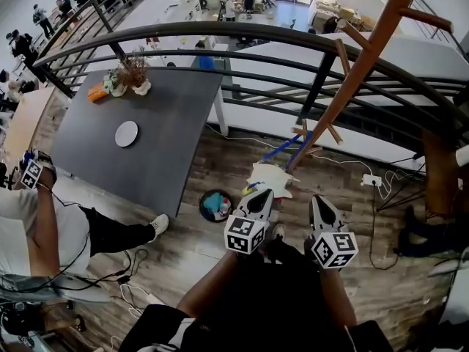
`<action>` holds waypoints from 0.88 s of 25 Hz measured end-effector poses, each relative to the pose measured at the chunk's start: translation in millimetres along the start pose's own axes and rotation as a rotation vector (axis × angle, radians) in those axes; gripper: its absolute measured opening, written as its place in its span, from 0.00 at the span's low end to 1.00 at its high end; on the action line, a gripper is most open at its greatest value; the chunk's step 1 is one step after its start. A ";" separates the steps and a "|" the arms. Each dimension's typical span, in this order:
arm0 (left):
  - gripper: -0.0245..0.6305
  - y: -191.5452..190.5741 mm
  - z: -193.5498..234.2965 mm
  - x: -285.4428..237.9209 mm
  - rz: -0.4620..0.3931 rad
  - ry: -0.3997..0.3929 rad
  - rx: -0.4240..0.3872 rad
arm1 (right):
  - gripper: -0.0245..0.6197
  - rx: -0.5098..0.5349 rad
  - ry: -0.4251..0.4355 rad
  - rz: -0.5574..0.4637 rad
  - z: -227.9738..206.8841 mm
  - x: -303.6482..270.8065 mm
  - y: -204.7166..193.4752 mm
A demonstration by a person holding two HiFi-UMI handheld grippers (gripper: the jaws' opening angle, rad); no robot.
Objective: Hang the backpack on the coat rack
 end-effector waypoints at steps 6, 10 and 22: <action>0.05 3.0 -3.3 8.1 -0.024 -0.011 -0.046 | 0.06 0.015 -0.025 -0.017 6.9 7.8 -2.3; 0.05 9.1 -16.9 14.8 -0.048 -0.012 -0.052 | 0.06 0.022 -0.017 -0.033 8.1 14.0 1.9; 0.05 12.3 -56.5 14.9 -0.092 0.044 -0.051 | 0.06 0.036 0.053 -0.080 -12.4 41.1 11.6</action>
Point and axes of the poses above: the fingertips, and each gripper's own axes: x backward along the fingers, z to its left, y out of its top, the point moved 8 cm from there along x, backward along the fingers, and after that the axes turned 7 degrees about z, right-handed, at the moved point
